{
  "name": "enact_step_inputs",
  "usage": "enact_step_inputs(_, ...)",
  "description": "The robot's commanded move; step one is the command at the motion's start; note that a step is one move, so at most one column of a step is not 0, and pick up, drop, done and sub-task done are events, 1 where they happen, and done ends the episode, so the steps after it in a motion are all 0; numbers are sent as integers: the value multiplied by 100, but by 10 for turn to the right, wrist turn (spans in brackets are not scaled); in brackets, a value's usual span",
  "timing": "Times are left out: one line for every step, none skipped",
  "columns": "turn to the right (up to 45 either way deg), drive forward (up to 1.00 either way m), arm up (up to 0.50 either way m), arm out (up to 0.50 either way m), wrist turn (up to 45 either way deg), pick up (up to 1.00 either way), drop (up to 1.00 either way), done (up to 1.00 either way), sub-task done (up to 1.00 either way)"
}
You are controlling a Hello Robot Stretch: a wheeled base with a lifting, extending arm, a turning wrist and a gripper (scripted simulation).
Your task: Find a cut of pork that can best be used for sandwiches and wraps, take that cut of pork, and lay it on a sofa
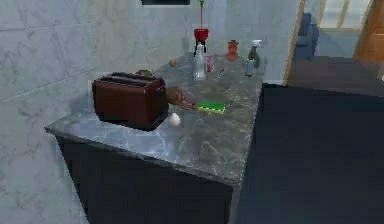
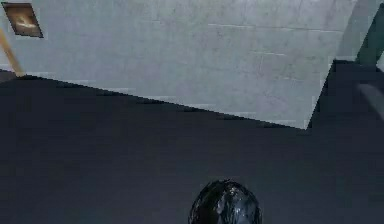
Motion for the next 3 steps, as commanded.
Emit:
enact_step_inputs(450,0,0,0,0,0,0,0,0)
enact_step_inputs(0,45,0,0,0,0,0,0,0)
enact_step_inputs(-210,0,0,0,0,0,0,0,0)
